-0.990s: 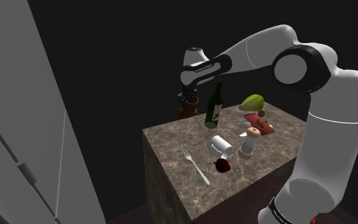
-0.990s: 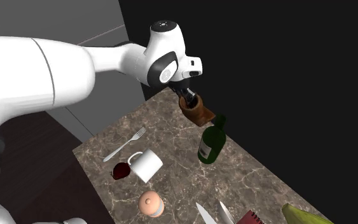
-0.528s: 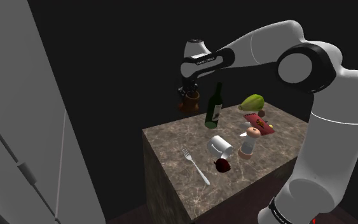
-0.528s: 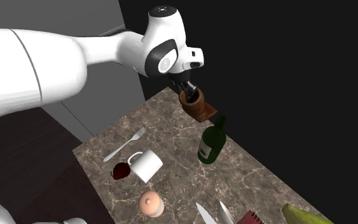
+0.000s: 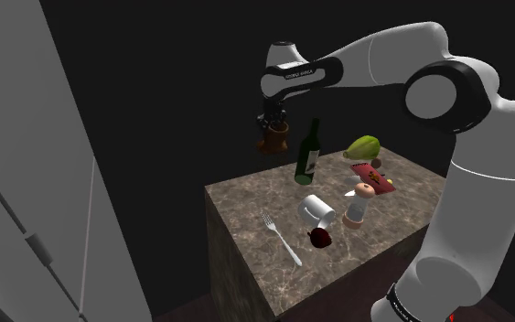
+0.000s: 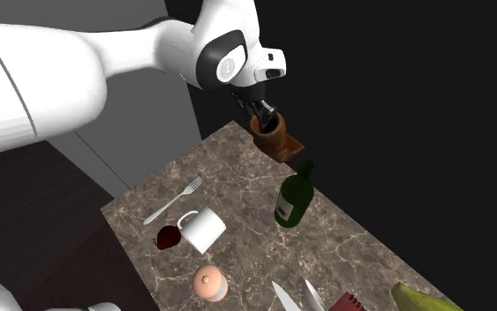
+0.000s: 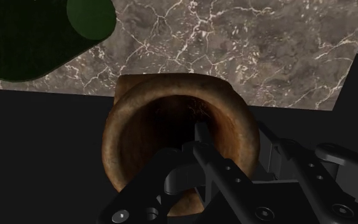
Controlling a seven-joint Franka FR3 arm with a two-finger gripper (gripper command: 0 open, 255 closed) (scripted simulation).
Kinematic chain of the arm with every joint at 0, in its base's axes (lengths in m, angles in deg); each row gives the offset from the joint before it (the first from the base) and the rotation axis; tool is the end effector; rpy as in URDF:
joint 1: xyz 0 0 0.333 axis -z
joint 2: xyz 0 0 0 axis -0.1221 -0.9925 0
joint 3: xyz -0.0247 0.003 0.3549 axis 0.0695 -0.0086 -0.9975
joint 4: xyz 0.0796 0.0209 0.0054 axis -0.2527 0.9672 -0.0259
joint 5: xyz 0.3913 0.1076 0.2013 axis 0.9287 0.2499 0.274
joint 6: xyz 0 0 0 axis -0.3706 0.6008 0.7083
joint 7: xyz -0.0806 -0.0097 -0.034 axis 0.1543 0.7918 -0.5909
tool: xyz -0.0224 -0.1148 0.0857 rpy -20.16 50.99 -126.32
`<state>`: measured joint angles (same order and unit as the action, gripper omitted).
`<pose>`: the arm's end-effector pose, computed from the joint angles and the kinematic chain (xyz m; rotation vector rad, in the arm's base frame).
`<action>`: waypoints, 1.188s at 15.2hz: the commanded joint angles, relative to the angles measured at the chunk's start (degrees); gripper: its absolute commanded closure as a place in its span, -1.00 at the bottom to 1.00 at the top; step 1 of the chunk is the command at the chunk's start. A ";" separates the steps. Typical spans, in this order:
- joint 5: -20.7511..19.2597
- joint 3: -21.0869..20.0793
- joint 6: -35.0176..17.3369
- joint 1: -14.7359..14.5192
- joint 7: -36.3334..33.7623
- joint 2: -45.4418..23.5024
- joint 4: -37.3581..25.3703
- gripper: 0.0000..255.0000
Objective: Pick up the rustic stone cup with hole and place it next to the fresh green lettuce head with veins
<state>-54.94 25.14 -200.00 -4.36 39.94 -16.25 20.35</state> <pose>0.7094 -0.0817 0.4583 3.0134 -0.2437 0.2624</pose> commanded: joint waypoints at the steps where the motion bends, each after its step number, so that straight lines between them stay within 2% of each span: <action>1: 0.03 -0.03 1.51 -0.05 0.10 0.50 -1.07 1.00; 8: 0.23 -0.06 6.51 -0.08 0.60 1.00 -5.59 1.00; 18: 3.56 4.57 4.91 7.79 13.99 1.90 -4.12 1.00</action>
<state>-51.73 29.23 -194.73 2.61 52.47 -14.50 15.87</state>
